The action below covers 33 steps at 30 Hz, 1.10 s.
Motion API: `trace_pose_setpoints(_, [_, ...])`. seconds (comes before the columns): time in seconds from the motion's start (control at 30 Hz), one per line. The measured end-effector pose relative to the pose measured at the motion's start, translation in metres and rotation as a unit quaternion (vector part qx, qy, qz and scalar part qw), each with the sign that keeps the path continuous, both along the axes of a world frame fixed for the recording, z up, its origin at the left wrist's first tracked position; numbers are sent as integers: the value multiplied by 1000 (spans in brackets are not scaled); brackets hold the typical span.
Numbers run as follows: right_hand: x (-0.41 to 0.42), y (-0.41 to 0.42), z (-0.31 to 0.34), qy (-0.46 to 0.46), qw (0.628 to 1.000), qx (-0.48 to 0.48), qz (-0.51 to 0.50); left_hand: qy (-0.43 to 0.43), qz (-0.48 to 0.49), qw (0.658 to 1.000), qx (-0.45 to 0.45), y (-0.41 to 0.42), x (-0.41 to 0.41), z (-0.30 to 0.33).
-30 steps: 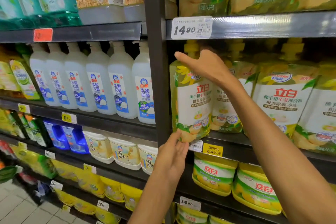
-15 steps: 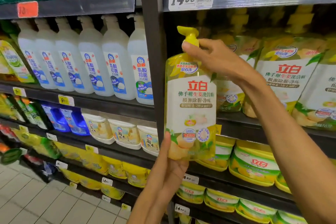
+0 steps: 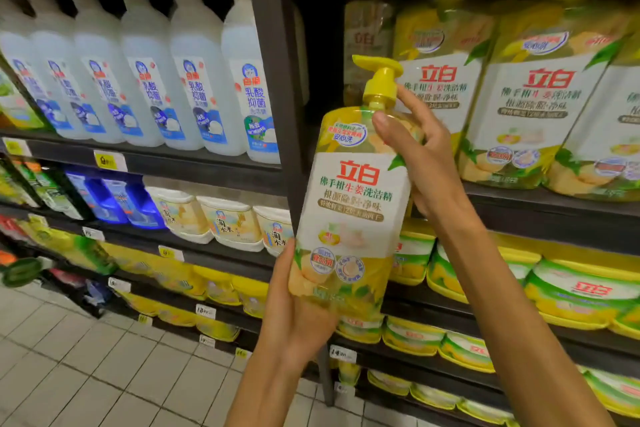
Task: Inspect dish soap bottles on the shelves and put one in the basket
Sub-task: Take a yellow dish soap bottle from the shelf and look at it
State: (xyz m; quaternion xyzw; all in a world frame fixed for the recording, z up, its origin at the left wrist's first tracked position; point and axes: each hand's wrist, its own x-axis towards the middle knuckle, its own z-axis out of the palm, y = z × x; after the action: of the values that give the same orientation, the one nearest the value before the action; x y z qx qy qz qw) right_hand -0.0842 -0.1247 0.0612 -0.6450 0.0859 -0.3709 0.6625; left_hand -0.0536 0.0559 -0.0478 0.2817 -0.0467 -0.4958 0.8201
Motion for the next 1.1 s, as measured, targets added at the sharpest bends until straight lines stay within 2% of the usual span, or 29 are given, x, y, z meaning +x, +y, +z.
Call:
trace_pose_setpoints(0.1, [-7, 7, -7, -17, 1000, 19, 4, 77, 40, 995, -40, -4, 1, 3])
trace_pose_setpoints(0.27, [-12, 17, -17, -52, 998, 27, -3, 113, 63, 990, -52, -3, -3, 1])
trace_pose_setpoints(0.5, [-18, 12, -32, -52, 998, 30, -9, 116, 60, 991, -11, 4, 0, -4])
trace_pose_setpoints(0.63, [-20, 7, -32, -22, 999, -37, -19, 120, 53, 991, -15, 2, 0, -8])
trace_pose_setpoints(0.8, [-23, 5, -34, -41, 994, -83, -62, 115, 38, 992, -25, -4, -4, -10])
trace_pose_setpoints(1.0, [-16, 9, -33, -70, 992, 97, -37, 71, 58, 994, -65, -8, 13, 0])
trace_pose_setpoints(1.1, [-15, 9, -30, -86, 985, 146, -30, 39, 58, 994, -82, -10, 22, 11])
